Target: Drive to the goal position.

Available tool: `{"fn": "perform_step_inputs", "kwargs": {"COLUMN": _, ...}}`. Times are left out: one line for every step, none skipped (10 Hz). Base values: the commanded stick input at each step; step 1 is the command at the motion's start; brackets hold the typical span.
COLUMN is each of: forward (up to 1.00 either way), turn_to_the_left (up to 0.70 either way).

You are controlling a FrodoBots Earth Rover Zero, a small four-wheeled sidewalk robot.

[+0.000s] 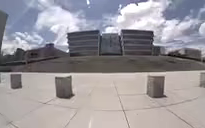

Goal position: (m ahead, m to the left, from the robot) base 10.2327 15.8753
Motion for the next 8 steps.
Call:
{"fn": "perform_step_inputs", "kwargs": {"forward": 0.7, "turn_to_the_left": 0.05}}
{"fn": "perform_step_inputs", "kwargs": {"forward": 0.7, "turn_to_the_left": -0.1}}
{"fn": "perform_step_inputs", "kwargs": {"forward": 0.7, "turn_to_the_left": -0.28}}
{"fn": "perform_step_inputs", "kwargs": {"forward": 0.7, "turn_to_the_left": -0.23}}
{"fn": "perform_step_inputs", "kwargs": {"forward": 0.7, "turn_to_the_left": 0.01}}
{"fn": "perform_step_inputs", "kwargs": {"forward": 0.7, "turn_to_the_left": 0.14}}
{"fn": "perform_step_inputs", "kwargs": {"forward": 0.7, "turn_to_the_left": 0.06}}
{"fn": "perform_step_inputs", "kwargs": {"forward": 0.7, "turn_to_the_left": 0.02}}
